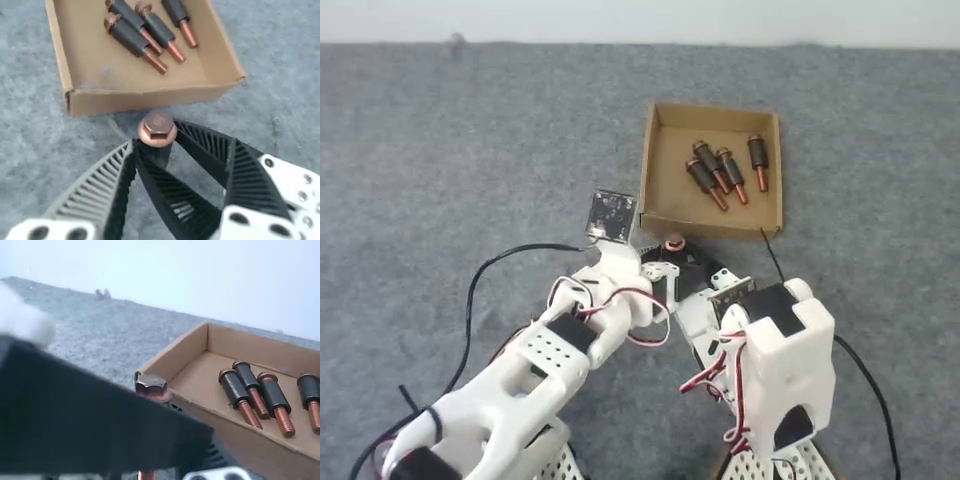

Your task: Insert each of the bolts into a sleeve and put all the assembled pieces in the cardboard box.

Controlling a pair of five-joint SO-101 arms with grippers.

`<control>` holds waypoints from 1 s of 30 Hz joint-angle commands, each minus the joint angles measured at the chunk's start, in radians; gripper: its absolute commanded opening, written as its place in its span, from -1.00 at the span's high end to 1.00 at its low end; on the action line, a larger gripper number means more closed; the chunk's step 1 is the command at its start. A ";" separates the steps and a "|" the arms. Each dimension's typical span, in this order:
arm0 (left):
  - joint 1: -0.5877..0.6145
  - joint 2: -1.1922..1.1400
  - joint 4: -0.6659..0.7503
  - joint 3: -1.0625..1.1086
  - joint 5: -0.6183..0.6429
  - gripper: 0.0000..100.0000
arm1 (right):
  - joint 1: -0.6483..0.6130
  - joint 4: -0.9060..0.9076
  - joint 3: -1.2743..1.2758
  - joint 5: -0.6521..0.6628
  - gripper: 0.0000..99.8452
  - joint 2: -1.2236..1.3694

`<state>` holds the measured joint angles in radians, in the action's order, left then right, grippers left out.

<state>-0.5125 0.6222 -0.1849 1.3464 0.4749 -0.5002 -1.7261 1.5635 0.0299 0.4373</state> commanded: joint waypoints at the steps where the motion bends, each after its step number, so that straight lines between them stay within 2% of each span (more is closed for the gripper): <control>1: -0.028 0.114 -0.009 0.022 -0.018 0.43 | 0.010 -0.033 -0.014 0.012 0.99 -0.019; 8: -0.026 0.483 -0.012 0.163 -0.017 0.43 | 0.010 -0.033 -0.014 0.012 0.99 -0.019; 12: 0.057 0.663 -0.025 0.222 -0.018 0.44 | 0.010 -0.033 -0.014 0.012 0.99 -0.019; 15: 0.123 0.756 -0.100 0.223 -0.017 0.54 | 0.010 -0.033 -0.014 0.012 0.99 -0.019; 21: 0.233 0.905 -0.180 0.231 -0.018 0.99 | 0.010 -0.033 -0.014 0.012 0.99 -0.019; 25: 0.331 0.999 -0.285 0.231 -0.020 0.97 | 0.010 -0.033 -0.014 0.012 0.99 -0.019; 30: 0.431 1.135 -0.500 0.231 -0.021 0.98 | 0.010 -0.033 -0.014 0.012 0.99 -0.019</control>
<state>-0.1212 1.6717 -0.5731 1.5812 0.4718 -0.5048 -1.7261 1.5635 0.0299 0.4373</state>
